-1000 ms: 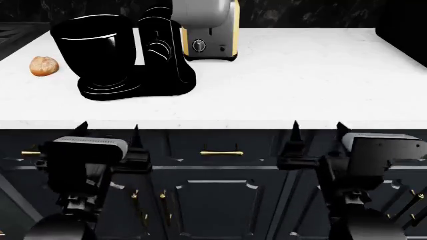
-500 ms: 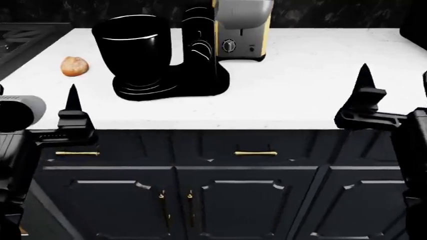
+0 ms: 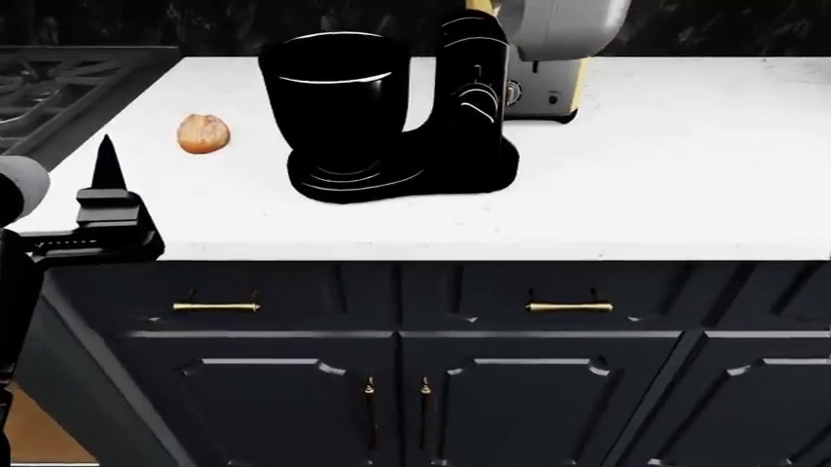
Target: Place the bread in the stand mixer bowl.
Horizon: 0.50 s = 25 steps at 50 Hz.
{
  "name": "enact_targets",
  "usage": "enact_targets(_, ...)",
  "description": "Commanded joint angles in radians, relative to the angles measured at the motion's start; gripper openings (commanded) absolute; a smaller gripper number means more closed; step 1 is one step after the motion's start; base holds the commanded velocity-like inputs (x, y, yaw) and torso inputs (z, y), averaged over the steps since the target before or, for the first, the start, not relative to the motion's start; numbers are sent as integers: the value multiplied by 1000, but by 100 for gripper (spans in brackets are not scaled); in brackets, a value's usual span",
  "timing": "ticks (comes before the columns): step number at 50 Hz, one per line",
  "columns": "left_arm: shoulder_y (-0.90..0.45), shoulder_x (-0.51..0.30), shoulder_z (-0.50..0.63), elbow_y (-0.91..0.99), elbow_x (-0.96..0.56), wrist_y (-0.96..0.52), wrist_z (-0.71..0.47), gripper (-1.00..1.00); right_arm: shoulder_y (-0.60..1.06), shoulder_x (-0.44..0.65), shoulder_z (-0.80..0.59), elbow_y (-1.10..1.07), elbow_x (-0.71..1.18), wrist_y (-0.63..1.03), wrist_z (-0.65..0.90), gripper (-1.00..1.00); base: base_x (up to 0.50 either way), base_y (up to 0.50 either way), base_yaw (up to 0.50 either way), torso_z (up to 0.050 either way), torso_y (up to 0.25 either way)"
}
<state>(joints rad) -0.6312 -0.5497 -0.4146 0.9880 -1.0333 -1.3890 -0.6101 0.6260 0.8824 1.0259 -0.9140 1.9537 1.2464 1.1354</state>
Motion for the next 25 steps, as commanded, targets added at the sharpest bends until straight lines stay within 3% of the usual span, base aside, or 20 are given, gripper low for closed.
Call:
enact_targets(1,2,-17,-11,-1,-40,12,-36,100,-8,45,50,12,127,-23,61,100,500,0,0,0,0)
enact_targets(25,17,-45,14,-31,-46,63,-52,100,-8,49,36,10,130,-49,54,100,500,0,0,0,1)
